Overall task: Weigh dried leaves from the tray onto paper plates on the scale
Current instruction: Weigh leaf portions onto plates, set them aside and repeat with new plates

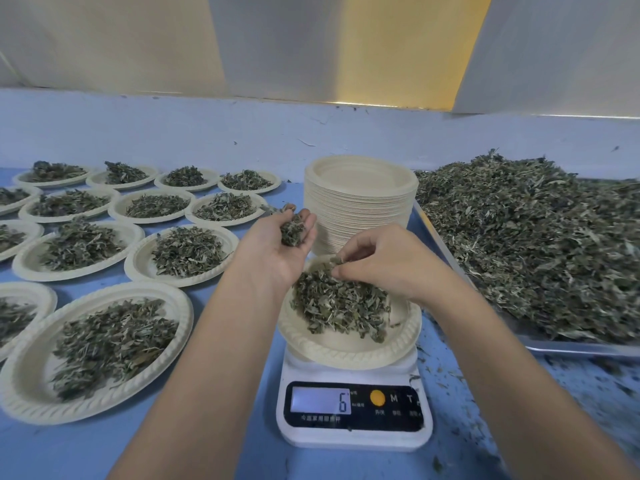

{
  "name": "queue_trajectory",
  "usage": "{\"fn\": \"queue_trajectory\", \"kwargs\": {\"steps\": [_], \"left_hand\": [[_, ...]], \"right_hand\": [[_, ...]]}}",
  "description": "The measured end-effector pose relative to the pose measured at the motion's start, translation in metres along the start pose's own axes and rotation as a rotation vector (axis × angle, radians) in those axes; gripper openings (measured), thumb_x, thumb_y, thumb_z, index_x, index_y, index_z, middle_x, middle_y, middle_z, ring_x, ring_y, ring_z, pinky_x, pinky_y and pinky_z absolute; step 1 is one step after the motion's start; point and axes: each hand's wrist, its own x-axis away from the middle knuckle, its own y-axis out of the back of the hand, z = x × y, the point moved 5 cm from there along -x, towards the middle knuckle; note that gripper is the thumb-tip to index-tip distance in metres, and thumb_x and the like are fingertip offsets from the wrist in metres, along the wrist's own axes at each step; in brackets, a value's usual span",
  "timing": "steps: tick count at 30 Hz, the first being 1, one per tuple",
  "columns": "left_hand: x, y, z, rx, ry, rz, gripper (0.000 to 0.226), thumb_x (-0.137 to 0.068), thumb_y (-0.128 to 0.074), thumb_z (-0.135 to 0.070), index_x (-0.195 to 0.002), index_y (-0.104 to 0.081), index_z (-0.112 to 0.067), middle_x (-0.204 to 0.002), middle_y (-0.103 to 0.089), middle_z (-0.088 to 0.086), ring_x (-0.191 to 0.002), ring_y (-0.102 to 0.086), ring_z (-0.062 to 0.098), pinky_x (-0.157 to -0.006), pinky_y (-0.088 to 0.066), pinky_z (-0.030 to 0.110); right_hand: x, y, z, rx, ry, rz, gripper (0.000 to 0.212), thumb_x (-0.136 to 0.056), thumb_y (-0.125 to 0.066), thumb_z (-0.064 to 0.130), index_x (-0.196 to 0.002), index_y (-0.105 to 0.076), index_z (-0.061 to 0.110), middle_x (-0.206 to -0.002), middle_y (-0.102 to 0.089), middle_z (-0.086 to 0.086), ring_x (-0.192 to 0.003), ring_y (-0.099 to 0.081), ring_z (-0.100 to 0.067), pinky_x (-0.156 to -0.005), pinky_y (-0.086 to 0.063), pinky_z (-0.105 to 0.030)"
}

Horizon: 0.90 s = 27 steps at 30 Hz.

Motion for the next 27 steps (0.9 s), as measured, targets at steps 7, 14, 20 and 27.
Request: {"fn": "queue_trajectory", "kwargs": {"steps": [7,14,20,27], "left_hand": [[0.001,-0.002,0.003,-0.025,0.020,0.011,0.017,-0.099,-0.039,-0.007,-0.088,-0.052,-0.005,-0.084,-0.058,0.013,-0.076,-0.059,0.020,-0.081,-0.048,0.032],[0.010,-0.013,0.006,0.033,0.059,0.075,0.024,-0.096,-0.046,-0.023,-0.084,-0.053,-0.003,-0.082,-0.056,0.014,-0.075,-0.056,0.021,-0.079,-0.050,0.030],[0.016,-0.024,0.018,0.015,0.096,0.105,0.022,-0.097,-0.046,-0.025,-0.099,-0.056,-0.005,-0.094,-0.059,0.014,-0.076,-0.056,0.021,-0.078,-0.056,0.031],[0.018,-0.027,0.026,-0.037,0.110,0.147,0.021,-0.098,-0.043,-0.016,-0.116,-0.049,-0.006,-0.102,-0.059,0.017,-0.073,-0.057,0.021,-0.063,-0.053,0.026]], "right_hand": [[0.002,0.000,0.005,-0.077,0.037,-0.002,0.017,-0.074,-0.074,0.044,-0.085,-0.074,0.030,-0.075,-0.070,0.018,-0.067,-0.060,0.008,-0.063,-0.048,-0.014],[0.005,0.012,0.016,-0.268,0.173,-0.305,0.006,-0.084,-0.069,0.028,-0.083,-0.069,0.033,-0.075,-0.067,0.020,-0.061,-0.053,0.010,-0.064,-0.041,-0.015],[0.006,0.004,0.023,-0.286,0.202,-0.326,0.031,-0.078,-0.076,0.020,-0.108,-0.069,0.023,-0.095,-0.070,0.007,-0.074,-0.062,-0.004,-0.075,-0.051,-0.018],[0.007,0.001,0.024,-0.352,0.186,-0.348,0.023,-0.079,-0.072,0.005,-0.100,-0.070,0.016,-0.084,-0.068,0.013,-0.066,-0.061,0.004,-0.064,-0.048,-0.008]]}}
